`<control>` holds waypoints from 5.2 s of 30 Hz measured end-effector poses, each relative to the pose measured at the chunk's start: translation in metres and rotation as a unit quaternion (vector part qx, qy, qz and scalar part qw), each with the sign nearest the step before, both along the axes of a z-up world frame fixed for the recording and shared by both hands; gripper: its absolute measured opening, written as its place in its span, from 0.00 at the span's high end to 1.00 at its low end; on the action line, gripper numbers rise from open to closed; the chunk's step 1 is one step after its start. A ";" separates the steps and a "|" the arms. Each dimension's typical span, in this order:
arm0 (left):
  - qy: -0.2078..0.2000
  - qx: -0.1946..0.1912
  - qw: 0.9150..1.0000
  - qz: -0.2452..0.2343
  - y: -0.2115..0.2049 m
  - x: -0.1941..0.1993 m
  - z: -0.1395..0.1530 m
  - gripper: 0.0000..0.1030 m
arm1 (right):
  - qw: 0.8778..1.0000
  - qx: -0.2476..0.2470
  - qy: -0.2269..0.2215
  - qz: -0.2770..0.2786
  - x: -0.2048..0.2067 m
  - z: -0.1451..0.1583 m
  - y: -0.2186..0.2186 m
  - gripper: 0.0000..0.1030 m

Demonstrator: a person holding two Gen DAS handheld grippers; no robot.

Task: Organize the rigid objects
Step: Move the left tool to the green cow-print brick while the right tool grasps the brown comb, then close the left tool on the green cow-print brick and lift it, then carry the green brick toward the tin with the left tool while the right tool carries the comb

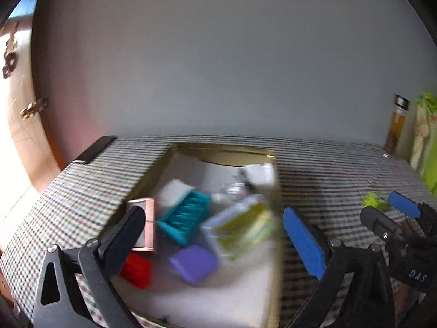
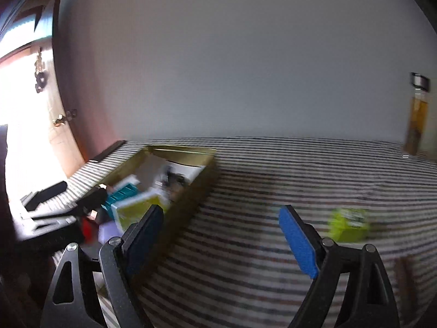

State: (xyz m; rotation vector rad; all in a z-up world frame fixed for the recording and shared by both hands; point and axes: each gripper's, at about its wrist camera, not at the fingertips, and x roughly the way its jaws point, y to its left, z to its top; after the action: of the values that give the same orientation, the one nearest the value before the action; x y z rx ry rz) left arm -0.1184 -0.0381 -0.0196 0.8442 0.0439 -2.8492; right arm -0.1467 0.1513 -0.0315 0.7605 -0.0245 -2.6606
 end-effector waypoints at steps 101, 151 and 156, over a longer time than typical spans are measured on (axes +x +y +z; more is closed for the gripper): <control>-0.138 0.052 0.973 -0.178 0.161 -0.077 -0.066 0.59 | 0.984 0.003 -0.053 -0.169 -0.033 -0.028 0.135 0.73; 0.017 0.028 0.990 -0.135 0.103 0.004 -0.031 0.59 | 0.990 -0.019 0.022 -0.139 0.002 -0.010 0.060 0.73; 0.029 0.027 0.991 -0.128 0.097 0.010 -0.029 0.58 | 0.990 -0.020 0.026 -0.137 0.004 -0.009 0.057 0.73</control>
State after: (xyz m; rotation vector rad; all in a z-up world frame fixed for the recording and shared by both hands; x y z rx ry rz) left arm -0.1083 0.0590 -0.0487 0.8312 0.0226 -3.1260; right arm -0.1429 0.2088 -0.0405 0.7195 -0.1792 -2.9279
